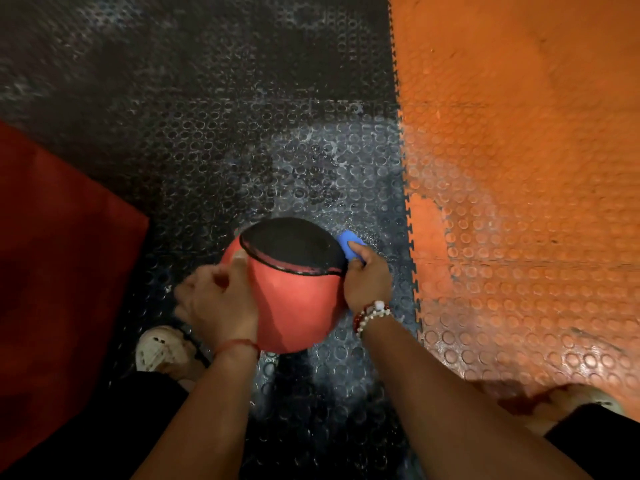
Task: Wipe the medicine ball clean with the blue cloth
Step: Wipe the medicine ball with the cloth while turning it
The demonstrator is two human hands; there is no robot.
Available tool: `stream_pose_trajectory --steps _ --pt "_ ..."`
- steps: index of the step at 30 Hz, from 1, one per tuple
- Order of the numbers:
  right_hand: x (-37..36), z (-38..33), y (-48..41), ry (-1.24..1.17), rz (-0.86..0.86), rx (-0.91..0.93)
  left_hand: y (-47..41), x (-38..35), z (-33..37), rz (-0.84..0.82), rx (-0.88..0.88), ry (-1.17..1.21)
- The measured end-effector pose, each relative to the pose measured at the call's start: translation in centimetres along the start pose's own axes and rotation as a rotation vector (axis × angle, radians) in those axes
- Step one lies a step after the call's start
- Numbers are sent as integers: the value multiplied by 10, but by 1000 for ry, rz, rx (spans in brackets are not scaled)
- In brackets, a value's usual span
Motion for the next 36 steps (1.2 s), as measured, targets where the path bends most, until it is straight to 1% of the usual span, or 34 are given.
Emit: stream_pose_trajectory --steps 3,4,6,8,9,10,12,13,14,16,17,19,20,21,23,25,26,27,29,31,32,34,35,36 --pt "9 10 -3 -20 -72 55 -4 11 -4 17 -69 12" --pt "12 14 -1 -13 -77 58 -7 12 -5 -13 -95 13" --pt "20 22 8 13 -69 75 -7 6 -6 -142 -126 17" --pt "31 27 24 32 -32 97 -2 0 -7 -266 -103 8" --pt "37 28 34 54 -3 115 2 -3 -11 -283 -82 -17" --pt "42 30 46 82 28 146 6 -3 -14 -265 -62 -49" --pt "52 26 72 103 78 270 16 3 -22 -177 -46 -113" --pt "56 21 84 88 72 354 22 7 -27 -146 -61 -149" --pt "58 15 93 84 52 451 29 11 -33 -131 -82 -173" --pt "56 5 96 152 -22 646 40 18 -45 -129 -123 -158" --pt "53 -1 92 194 -69 680 45 21 -51 -139 -136 -129" --pt "44 -3 75 247 -131 633 52 26 -62 -168 -168 -69" --pt "40 1 64 270 -148 568 55 28 -66 -185 -185 -48" --pt "39 7 52 295 -163 477 58 31 -68 -203 -193 -39" --pt "42 25 35 293 -184 237 63 32 -69 -245 -219 -52" --pt "52 43 34 268 -161 58 69 31 -67 -252 -259 -78" --pt "58 48 40 253 -119 8 72 29 -66 -252 -277 -98" --pt "64 51 51 242 -57 4 74 28 -64 -257 -292 -126" --pt "75 49 80 242 73 107 78 24 -62 -275 -350 -191" --pt "81 36 105 199 141 261 80 22 -61 -282 -410 -229" --pt "81 27 111 171 138 371 80 22 -60 -282 -429 -234" --pt "73 11 116 186 51 615 81 21 -61 -284 -459 -238" --pt "67 7 110 200 -12 685 81 21 -62 -285 -472 -239" --pt "62 5 101 209 -61 694 82 21 -63 -283 -486 -236"
Point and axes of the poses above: each hand's wrist, its own y-axis away from the middle knuckle, its own x-axis out of the back of the hand, z = x × y, the point moved 1 cm from there along -y, towards the middle knuckle, and after that the axes turned 11 degrees about z, right-handed, at the moved point
